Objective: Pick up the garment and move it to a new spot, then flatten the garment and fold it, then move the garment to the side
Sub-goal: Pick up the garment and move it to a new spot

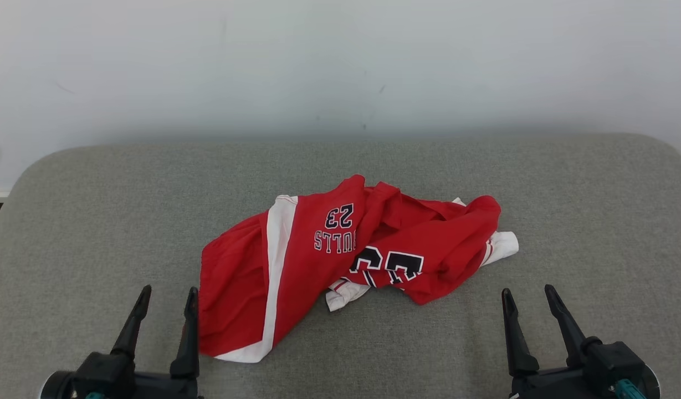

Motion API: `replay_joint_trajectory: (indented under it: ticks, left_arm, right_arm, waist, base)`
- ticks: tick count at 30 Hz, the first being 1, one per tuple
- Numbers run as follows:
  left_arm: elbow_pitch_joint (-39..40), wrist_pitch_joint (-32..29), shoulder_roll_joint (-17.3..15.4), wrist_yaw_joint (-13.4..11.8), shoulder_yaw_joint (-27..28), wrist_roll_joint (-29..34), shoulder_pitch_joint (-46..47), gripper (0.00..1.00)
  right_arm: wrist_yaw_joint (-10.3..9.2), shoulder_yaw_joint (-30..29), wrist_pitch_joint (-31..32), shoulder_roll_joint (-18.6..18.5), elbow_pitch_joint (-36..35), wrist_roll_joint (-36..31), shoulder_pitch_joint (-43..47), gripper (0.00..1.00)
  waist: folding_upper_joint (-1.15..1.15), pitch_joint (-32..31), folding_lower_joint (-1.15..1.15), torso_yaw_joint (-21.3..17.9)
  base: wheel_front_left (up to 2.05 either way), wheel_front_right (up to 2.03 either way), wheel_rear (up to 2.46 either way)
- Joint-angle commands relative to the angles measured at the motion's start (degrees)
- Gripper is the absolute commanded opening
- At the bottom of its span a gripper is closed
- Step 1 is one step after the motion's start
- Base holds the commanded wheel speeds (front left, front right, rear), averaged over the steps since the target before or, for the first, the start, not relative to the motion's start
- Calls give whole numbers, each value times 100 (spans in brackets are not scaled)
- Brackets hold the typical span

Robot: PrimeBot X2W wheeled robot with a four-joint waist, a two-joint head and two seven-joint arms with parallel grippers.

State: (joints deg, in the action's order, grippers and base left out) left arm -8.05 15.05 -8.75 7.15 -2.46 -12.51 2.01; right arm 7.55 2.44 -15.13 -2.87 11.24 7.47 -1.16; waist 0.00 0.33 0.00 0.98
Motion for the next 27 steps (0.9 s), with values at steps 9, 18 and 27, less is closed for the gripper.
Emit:
replay_joint_trajectory:
  ticks: [9,18,27]
  left_arm:
    - [-982,12,-356,30,-924,-252,1185,100]
    - [-1891,-194,-696,25,-1971,-684,1718,100]
    - [-2605,-262,-789,25,-2558,-1164,2093,100]
  right_arm:
    - [-12,31,8,-1,168,140,-244,100]
    - [-12,63,1,0,261,211,-420,100]
    - [-12,52,-2,-1,203,244,-547,100]
  waist:
    - [0,417,0,-296]
    - [0,732,0,-513]
    - [0,949,0,-668]
  base:
    - [0,0,0]
    - [0,0,0]
    - [0,0,0]
